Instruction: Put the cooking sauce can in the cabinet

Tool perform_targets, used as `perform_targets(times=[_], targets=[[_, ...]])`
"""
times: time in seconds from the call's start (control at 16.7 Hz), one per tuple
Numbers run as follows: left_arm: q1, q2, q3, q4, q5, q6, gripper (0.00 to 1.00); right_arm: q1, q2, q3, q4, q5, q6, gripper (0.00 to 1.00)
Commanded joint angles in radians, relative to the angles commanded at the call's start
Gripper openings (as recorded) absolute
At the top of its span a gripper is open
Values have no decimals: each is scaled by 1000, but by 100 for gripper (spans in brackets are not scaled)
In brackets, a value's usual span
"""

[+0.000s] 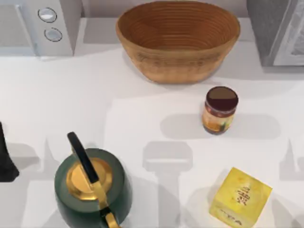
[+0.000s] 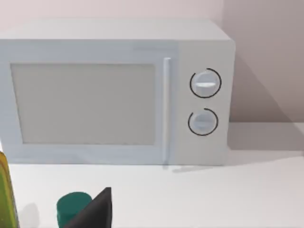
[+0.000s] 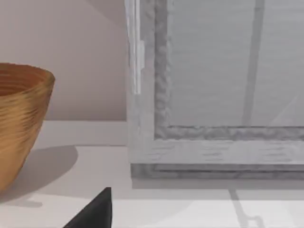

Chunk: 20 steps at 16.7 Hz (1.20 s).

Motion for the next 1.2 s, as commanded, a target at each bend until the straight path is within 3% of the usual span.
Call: perform_targets(times=[0.3,0.54,0.78,1.2], targets=[[0,0,0,0,0,0,100,-3,47,28,0,-41,-27,100],[0,0,0,0,0,0,100,-21,230,132,-7,-187,-128,100],[0,0,0,0,0,0,100,-46,519,291,-24,-412,-279,100],[0,0,0,0,0,0,100,-73,1178,644,-78,-903,-623,100]])
